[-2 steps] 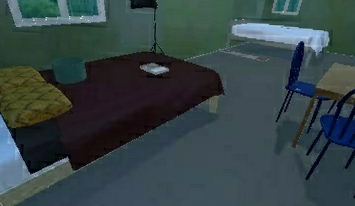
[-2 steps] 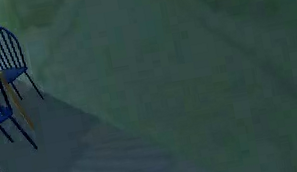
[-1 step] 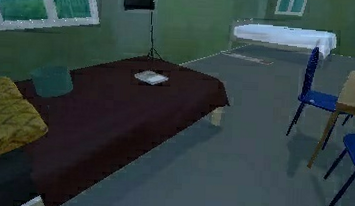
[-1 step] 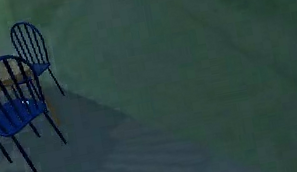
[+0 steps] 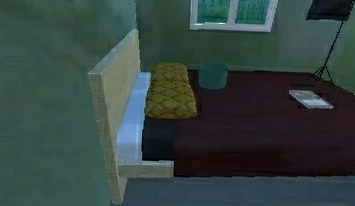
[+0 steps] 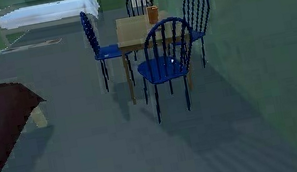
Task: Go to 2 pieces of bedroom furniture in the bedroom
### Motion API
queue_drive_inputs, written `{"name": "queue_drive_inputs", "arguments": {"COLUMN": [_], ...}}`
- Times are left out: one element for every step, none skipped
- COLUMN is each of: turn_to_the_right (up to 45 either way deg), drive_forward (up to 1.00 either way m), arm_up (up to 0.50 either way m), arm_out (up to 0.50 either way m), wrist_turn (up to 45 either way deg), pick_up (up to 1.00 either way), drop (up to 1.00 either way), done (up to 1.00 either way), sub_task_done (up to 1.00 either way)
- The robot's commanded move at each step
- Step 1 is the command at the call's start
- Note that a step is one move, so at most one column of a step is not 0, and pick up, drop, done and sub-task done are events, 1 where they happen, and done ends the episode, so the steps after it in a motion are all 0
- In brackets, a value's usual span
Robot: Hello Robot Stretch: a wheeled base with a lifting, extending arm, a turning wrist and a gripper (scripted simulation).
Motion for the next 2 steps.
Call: {"name": "queue_drive_inputs", "arguments": {"turn_to_the_right": [-6.0, 0.0], "drive_forward": [0.0, 0.4], "arm_up": [0.0, 0.0], "arm_out": [0.0, 0.0], "wrist_turn": [0.0, 0.0], "pick_up": [0.0, 0.0], "drop": [0.0, 0.0], "done": [0.0, 0.0], "sub_task_done": [0.0, 0.0]}}
